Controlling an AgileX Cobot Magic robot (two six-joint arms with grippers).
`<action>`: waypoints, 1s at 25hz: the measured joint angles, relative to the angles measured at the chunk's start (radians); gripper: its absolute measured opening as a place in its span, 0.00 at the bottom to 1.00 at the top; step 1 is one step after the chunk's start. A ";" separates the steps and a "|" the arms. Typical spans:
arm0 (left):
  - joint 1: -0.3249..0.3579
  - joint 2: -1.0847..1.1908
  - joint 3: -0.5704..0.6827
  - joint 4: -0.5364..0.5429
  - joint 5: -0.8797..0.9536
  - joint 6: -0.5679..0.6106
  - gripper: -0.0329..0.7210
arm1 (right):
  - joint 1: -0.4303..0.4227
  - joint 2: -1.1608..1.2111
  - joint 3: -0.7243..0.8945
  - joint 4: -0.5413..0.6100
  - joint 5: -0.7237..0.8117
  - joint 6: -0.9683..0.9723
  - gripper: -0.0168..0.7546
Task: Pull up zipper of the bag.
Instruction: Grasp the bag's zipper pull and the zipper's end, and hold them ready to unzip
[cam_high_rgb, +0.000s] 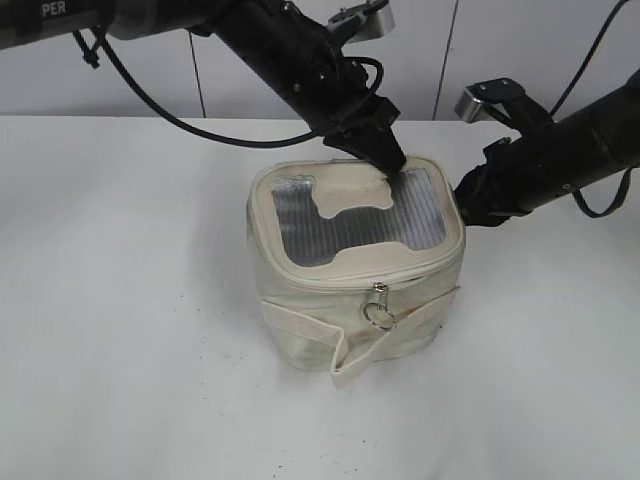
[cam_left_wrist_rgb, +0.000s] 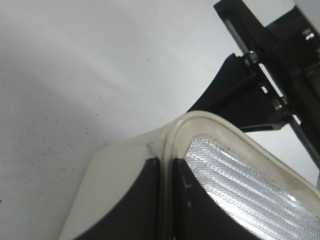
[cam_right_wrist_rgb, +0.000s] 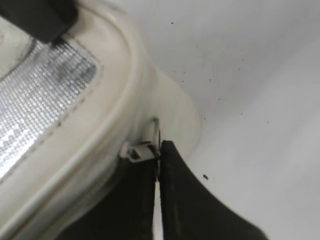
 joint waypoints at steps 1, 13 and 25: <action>0.000 0.000 0.000 0.000 -0.001 0.000 0.09 | -0.002 0.000 0.000 -0.006 0.004 0.018 0.04; -0.001 0.000 0.000 -0.006 -0.001 0.000 0.09 | -0.009 -0.157 0.001 -0.288 0.100 0.354 0.03; -0.002 0.000 0.000 -0.011 0.001 0.001 0.09 | -0.008 -0.239 0.000 -0.411 0.247 0.500 0.03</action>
